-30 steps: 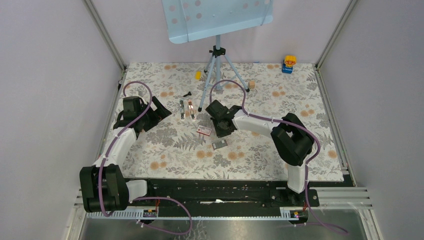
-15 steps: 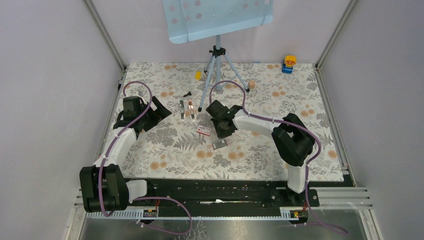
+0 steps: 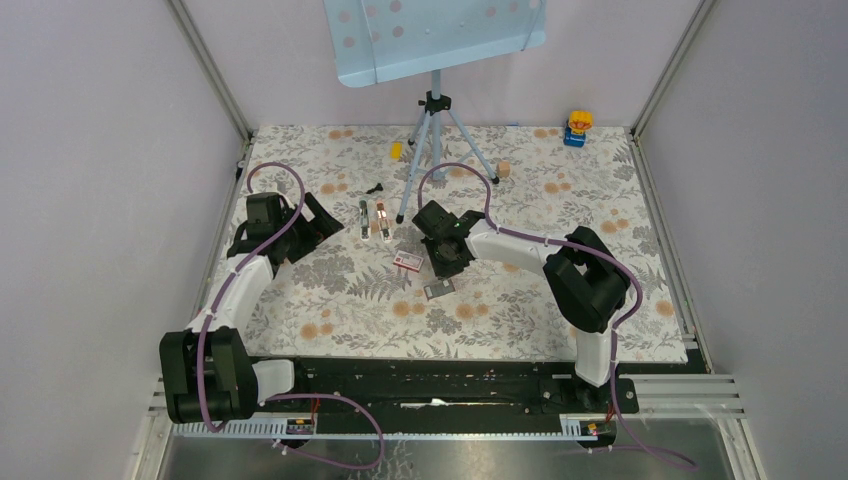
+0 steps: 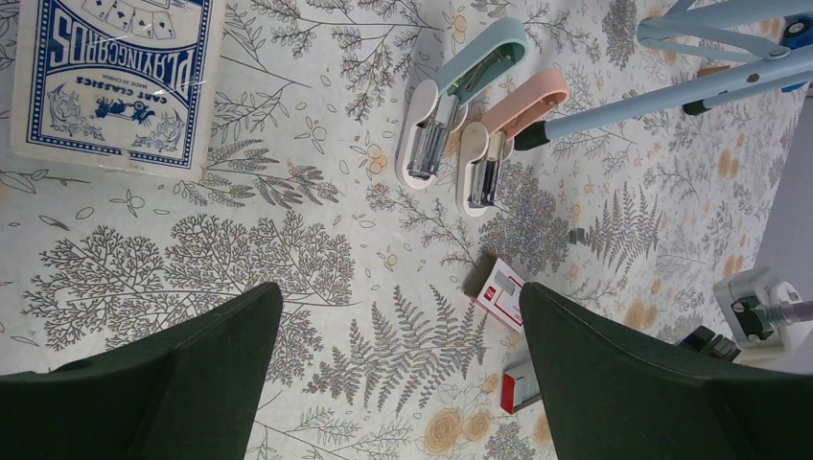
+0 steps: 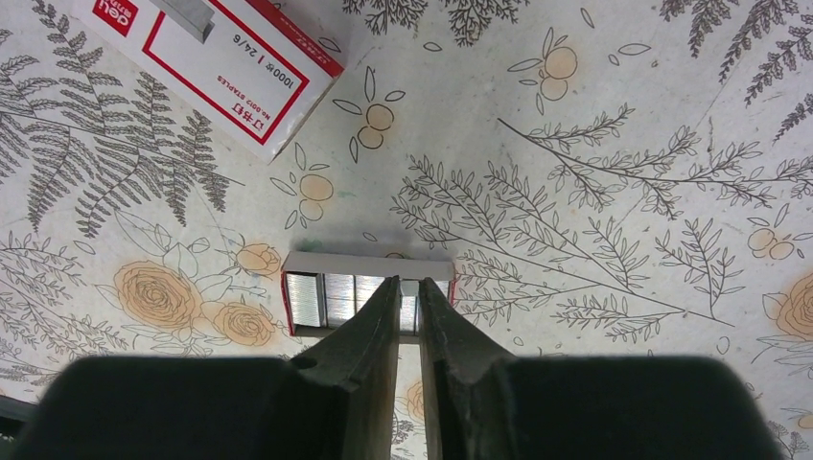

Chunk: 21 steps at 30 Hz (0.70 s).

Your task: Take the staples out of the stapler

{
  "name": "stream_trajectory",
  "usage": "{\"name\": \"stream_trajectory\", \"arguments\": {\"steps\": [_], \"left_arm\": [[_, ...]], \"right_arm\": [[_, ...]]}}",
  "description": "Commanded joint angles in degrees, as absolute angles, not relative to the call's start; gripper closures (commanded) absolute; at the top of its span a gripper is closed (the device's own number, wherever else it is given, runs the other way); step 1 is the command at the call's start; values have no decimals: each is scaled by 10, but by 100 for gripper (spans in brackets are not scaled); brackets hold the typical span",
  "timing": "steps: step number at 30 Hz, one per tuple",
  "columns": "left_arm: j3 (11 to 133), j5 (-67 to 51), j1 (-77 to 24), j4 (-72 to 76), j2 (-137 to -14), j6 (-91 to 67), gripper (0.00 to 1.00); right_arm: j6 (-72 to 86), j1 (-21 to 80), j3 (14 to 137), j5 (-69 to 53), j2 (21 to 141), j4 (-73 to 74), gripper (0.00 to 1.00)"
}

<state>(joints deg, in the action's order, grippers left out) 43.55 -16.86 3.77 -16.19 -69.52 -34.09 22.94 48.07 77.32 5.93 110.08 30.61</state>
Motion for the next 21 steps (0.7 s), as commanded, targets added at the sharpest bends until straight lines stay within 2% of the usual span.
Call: {"name": "stream_trajectory", "arguments": {"steps": [1,21], "left_arm": [[440,-179,41,-135,-696,-337,1],[440,-178,44,-136,-695,-336,1]], "right_arm": [[221,486,775,60,1083,319,81],[208,486,778,40,1094,341,81]]}}
